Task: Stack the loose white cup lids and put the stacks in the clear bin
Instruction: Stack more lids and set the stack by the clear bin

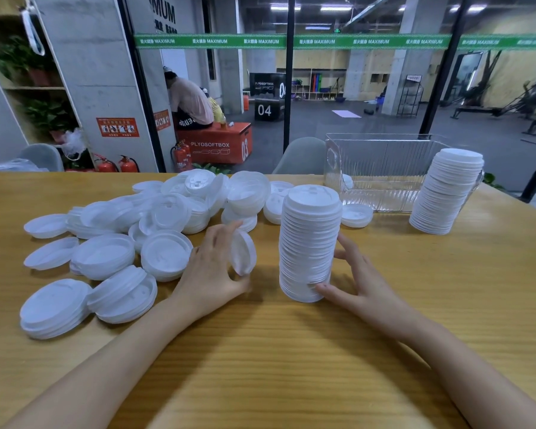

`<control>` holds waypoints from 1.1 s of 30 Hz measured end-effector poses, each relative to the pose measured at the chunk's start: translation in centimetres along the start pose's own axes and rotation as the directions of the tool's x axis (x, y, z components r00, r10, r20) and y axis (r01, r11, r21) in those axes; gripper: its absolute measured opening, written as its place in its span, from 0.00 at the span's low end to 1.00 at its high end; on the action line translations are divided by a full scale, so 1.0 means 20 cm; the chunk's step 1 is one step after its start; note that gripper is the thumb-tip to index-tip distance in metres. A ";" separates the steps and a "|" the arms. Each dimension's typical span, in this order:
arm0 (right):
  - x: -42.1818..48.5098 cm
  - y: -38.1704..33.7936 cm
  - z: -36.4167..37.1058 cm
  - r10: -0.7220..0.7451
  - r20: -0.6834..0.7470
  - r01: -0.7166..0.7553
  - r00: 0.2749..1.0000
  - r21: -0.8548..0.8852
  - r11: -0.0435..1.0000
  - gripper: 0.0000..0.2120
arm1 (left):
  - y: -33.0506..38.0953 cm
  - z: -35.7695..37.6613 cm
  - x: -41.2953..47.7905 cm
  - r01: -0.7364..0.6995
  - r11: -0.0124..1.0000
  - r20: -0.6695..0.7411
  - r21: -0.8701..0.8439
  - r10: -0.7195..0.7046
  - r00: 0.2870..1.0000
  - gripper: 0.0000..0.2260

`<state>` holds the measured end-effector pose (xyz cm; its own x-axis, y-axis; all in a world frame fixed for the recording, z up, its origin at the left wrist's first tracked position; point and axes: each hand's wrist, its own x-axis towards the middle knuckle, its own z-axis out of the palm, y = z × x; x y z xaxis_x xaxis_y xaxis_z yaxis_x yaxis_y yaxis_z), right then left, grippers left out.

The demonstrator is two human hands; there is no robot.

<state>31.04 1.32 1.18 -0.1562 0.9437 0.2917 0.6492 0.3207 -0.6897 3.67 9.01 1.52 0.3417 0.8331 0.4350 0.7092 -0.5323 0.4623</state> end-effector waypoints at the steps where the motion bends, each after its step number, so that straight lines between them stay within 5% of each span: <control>1: 0.00 0.00 0.00 -0.001 0.001 0.001 1.000 0.001 1.000 0.43 | 0.00 0.00 0.00 0.007 0.999 -0.006 -0.041 -0.007 1.000 0.39; 8: 0.00 0.01 0.00 0.004 0.000 -0.004 1.000 -0.006 1.000 0.44 | 0.11 -0.08 0.07 0.080 0.942 -0.184 -0.326 -0.146 0.972 0.32; 14: 0.00 0.01 0.00 0.005 -0.007 -0.005 1.000 0.002 1.000 0.44 | 0.30 -0.23 0.19 -0.026 0.814 -0.285 -0.580 -0.173 0.943 0.33; 19: 0.00 0.01 0.00 0.009 -0.006 -0.009 1.000 -0.005 1.000 0.43 | 0.44 -0.23 0.23 -0.042 0.611 -0.142 -0.791 -0.116 0.983 0.35; 25: 0.00 0.01 0.00 -0.010 -0.001 0.010 1.000 0.003 1.000 0.42 | 0.51 -0.11 0.26 0.109 0.609 0.078 -0.786 -0.077 0.994 0.36; 33: 0.01 0.02 0.01 0.009 0.003 -0.009 1.000 0.003 1.000 0.41 | 0.51 -0.09 0.22 0.134 0.617 0.132 -0.776 -0.048 0.990 0.25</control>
<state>31.07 1.55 0.82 -0.1528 0.9467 0.2835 0.6483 0.3125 -0.6943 11.38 7.00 9.59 0.3855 0.8703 0.3064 0.0043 -0.3338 0.9426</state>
